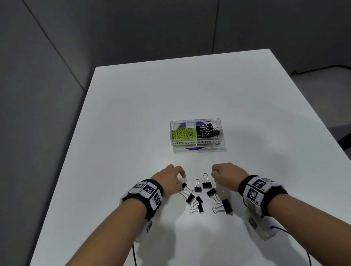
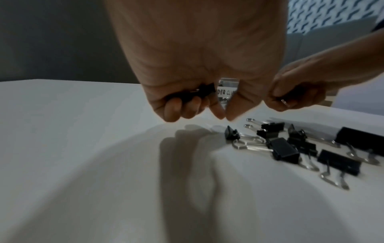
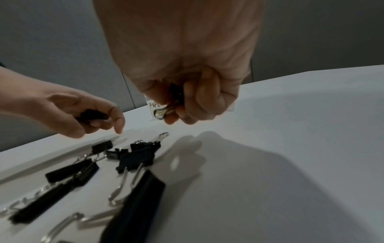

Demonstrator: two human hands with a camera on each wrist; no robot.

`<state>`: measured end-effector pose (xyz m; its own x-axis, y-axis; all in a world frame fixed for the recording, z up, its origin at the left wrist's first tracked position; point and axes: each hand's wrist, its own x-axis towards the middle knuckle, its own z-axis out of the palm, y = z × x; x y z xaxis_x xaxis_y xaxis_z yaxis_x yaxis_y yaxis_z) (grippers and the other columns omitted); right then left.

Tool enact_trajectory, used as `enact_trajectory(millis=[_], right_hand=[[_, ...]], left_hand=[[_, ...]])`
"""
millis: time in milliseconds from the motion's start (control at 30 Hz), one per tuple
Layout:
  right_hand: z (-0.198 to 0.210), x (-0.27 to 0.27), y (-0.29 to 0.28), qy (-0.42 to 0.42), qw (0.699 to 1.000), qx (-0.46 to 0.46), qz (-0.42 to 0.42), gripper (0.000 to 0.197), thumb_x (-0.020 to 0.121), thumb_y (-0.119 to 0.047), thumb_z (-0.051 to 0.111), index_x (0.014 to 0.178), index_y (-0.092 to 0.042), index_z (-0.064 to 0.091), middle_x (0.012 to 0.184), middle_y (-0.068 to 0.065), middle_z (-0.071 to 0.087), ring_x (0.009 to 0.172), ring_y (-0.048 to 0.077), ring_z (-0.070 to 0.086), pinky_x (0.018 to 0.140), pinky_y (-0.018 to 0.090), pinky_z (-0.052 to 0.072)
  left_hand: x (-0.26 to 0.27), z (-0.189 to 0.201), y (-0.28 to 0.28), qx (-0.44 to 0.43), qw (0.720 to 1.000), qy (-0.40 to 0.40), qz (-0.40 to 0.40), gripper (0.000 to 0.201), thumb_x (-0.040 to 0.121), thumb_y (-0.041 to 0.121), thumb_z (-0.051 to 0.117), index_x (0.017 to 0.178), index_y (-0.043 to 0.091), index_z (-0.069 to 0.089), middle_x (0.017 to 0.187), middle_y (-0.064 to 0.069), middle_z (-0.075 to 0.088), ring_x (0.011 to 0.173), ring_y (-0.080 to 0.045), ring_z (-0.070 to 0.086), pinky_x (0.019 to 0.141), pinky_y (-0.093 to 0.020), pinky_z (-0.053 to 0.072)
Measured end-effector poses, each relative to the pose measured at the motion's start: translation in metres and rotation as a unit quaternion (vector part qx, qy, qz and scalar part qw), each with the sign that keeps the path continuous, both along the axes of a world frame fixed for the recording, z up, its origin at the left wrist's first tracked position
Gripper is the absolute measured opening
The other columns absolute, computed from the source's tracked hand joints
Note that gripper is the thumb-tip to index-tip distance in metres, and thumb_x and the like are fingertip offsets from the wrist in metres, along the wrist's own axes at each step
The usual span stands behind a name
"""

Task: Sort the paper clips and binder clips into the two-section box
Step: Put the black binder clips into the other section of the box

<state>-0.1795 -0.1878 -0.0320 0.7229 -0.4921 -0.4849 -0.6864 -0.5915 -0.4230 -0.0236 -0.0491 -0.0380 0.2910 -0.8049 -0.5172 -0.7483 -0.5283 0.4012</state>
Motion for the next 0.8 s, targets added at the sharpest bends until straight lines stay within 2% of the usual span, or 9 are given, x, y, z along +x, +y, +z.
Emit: enact_trajectory(millis=[33, 100, 233, 267, 367, 467, 600, 700, 800], right_hand=[[-0.001, 0.002, 0.003, 0.016, 1.0, -0.012, -0.002, 0.036, 0.095, -0.03, 0.035, 0.063, -0.015, 0.04, 0.074, 0.005, 0.051, 0.077, 0.024, 0.051, 0.066, 0.03, 0.037], [-0.002, 0.005, 0.007, 0.053, 0.998, -0.037, 0.002, 0.043, 0.095, -0.046, 0.036, 0.062, -0.018, 0.038, 0.076, 0.003, 0.051, 0.076, 0.021, 0.049, 0.067, 0.029, 0.038], [-0.004, 0.015, 0.016, 0.095, 0.993, -0.065, 0.021, 0.042, 0.087, -0.055, 0.045, 0.092, -0.014, 0.05, 0.096, 0.005, 0.06, 0.083, 0.022, 0.052, 0.069, 0.029, 0.038], [-0.005, 0.017, 0.018, 0.102, 0.992, -0.062, 0.026, 0.041, 0.086, -0.054, 0.048, 0.094, -0.014, 0.049, 0.095, 0.005, 0.058, 0.083, 0.022, 0.051, 0.069, 0.03, 0.038], [-0.007, 0.024, 0.02, 0.109, 0.993, -0.044, 0.029, 0.033, 0.085, -0.045, 0.054, 0.087, -0.014, 0.043, 0.089, 0.002, 0.052, 0.081, 0.02, 0.049, 0.067, 0.029, 0.038], [-0.01, 0.027, 0.018, 0.094, 0.995, -0.009, 0.023, 0.025, 0.085, -0.035, 0.056, 0.084, -0.013, 0.045, 0.087, 0.003, 0.053, 0.08, 0.021, 0.049, 0.059, 0.027, 0.036], [-0.01, 0.021, 0.016, 0.068, 0.997, 0.017, 0.03, 0.018, 0.085, -0.027, 0.056, 0.083, -0.013, 0.044, 0.088, 0.003, 0.051, 0.08, 0.021, 0.047, 0.067, 0.029, 0.036], [-0.009, 0.015, 0.013, 0.058, 0.996, 0.013, 0.065, 0.018, 0.083, -0.018, 0.055, 0.073, -0.016, 0.04, 0.088, 0.002, 0.049, 0.079, 0.02, 0.046, 0.065, 0.027, 0.035], [-0.009, 0.012, 0.004, 0.037, 0.994, 0.006, 0.105, 0.031, 0.08, -0.005, 0.051, 0.064, -0.021, 0.03, 0.088, 0.005, 0.051, 0.077, 0.021, 0.046, 0.061, 0.026, 0.035]], left_hand=[[-0.002, -0.001, 0.0, 0.013, 1.0, -0.007, -0.02, 0.035, 0.088, 0.028, 0.054, 0.122, 0.023, 0.047, 0.123, -0.005, 0.046, 0.099, -0.022, 0.058, 0.084, -0.03, 0.046], [-0.005, -0.003, -0.001, 0.033, 0.998, -0.022, -0.051, 0.043, 0.085, 0.024, 0.059, 0.126, 0.024, 0.044, 0.123, -0.006, 0.045, 0.102, -0.025, 0.059, 0.084, -0.032, 0.047], [-0.01, -0.005, -0.003, 0.033, 0.997, -0.044, -0.061, 0.038, 0.088, 0.026, 0.059, 0.124, 0.022, 0.046, 0.122, -0.008, 0.047, 0.102, -0.028, 0.059, 0.082, -0.033, 0.047], [-0.011, -0.006, -0.003, 0.029, 0.996, -0.048, -0.062, 0.036, 0.089, 0.027, 0.058, 0.123, 0.02, 0.047, 0.122, -0.008, 0.048, 0.102, -0.029, 0.059, 0.081, -0.032, 0.046], [-0.012, -0.009, -0.003, 0.016, 0.997, -0.05, -0.058, 0.033, 0.089, 0.027, 0.058, 0.118, 0.013, 0.049, 0.121, -0.009, 0.049, 0.103, -0.028, 0.058, 0.083, -0.033, 0.046], [-0.01, -0.009, -0.003, 0.016, 0.997, -0.036, -0.06, 0.029, 0.09, 0.024, 0.058, 0.112, 0.007, 0.05, 0.12, -0.011, 0.052, 0.105, -0.028, 0.056, 0.087, -0.035, 0.044], [-0.005, -0.005, -0.007, 0.011, 0.997, -0.022, -0.071, 0.016, 0.092, 0.022, 0.054, 0.101, 0.009, 0.053, 0.117, -0.011, 0.057, 0.105, -0.027, 0.056, 0.085, -0.032, 0.042], [0.001, -0.001, -0.013, 0.001, 0.998, -0.016, -0.054, 0.023, 0.095, 0.023, 0.049, 0.109, 0.006, 0.055, 0.116, -0.012, 0.058, 0.105, -0.027, 0.056, 0.086, -0.031, 0.043], [0.008, 0.008, -0.023, -0.006, 0.998, -0.02, -0.052, 0.026, 0.097, 0.02, 0.045, 0.115, 0.005, 0.055, 0.118, -0.013, 0.057, 0.107, -0.027, 0.055, 0.09, -0.032, 0.043]])
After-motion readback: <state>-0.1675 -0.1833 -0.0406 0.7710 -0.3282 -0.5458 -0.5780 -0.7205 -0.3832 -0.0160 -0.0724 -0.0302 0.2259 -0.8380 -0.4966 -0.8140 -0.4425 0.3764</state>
